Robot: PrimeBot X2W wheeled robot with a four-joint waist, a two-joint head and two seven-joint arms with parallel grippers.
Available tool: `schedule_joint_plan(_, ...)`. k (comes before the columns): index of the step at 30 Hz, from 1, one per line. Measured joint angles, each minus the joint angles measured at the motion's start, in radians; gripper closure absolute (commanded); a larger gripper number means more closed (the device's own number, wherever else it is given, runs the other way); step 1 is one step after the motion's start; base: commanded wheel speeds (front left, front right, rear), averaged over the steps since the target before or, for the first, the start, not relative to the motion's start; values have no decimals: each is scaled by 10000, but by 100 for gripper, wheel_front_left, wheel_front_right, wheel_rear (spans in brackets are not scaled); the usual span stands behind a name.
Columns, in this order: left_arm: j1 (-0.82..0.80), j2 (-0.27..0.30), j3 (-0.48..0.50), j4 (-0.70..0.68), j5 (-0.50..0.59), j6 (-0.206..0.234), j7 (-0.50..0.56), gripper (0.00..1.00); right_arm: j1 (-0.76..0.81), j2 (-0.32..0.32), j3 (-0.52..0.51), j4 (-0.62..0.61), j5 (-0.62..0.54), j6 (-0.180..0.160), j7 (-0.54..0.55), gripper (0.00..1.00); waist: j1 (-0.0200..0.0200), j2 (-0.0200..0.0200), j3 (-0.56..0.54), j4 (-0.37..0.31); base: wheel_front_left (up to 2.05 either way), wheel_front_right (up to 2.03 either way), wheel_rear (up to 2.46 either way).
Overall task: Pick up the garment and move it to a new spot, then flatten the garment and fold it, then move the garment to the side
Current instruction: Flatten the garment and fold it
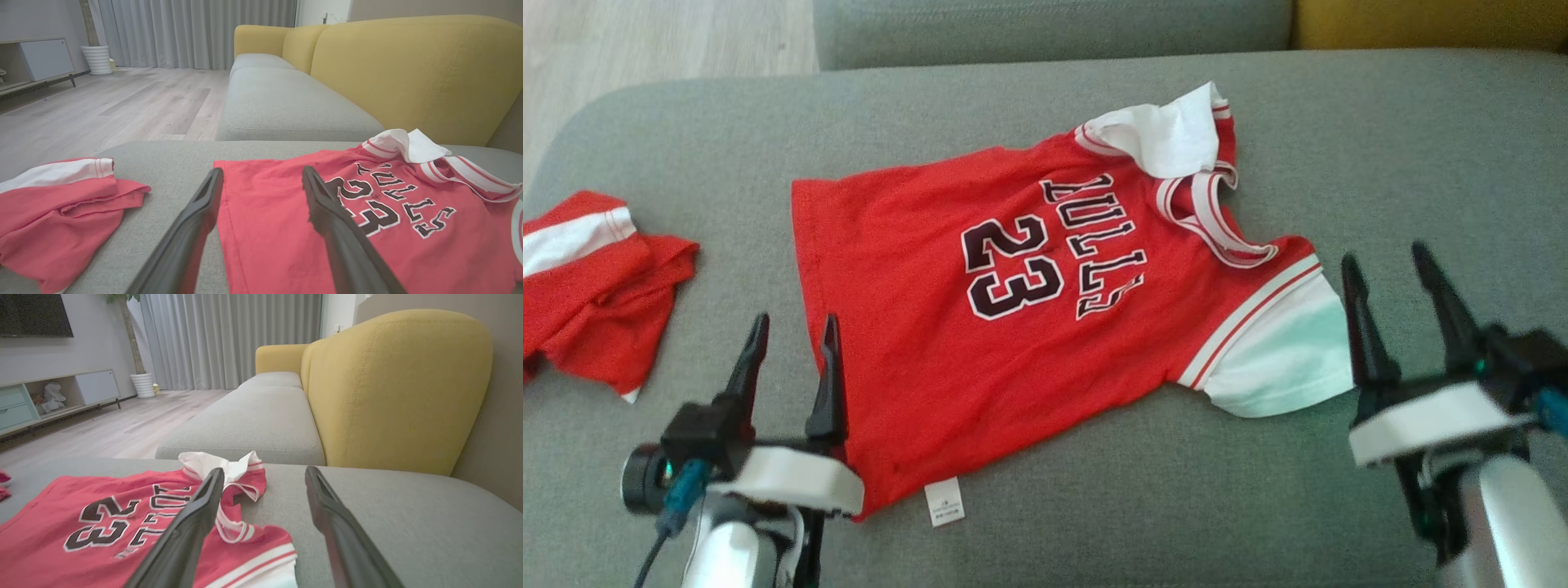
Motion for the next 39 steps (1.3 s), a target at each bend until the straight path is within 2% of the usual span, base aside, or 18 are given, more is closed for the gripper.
schedule_joint_plan(6,743,100,12,-63,-2,169,12,0,1401,543,-320,-1227,-284,0,623,0,0,0,-400,-118,0,0,0)
schedule_joint_plan(14,1162,192,-19,-318,-2,270,207,0,2369,936,-619,-1950,-431,0,1133,0,0,0,-807,-179,0,0,0)
schedule_joint_plan(31,1338,276,-201,-477,-29,401,370,0,2401,1076,-518,-2050,-362,0,1267,0,0,0,-838,-101,0,0,0)
schedule_joint_plan(35,1337,272,-282,-351,-238,326,500,0,2391,1089,-430,-2036,-334,0,1281,0,0,0,-805,-103,0,0,0)
schedule_joint_plan(39,1378,217,-351,201,-723,38,1016,0,2391,1124,-385,-2029,-307,0,1340,0,0,0,-725,-100,0,0,0)
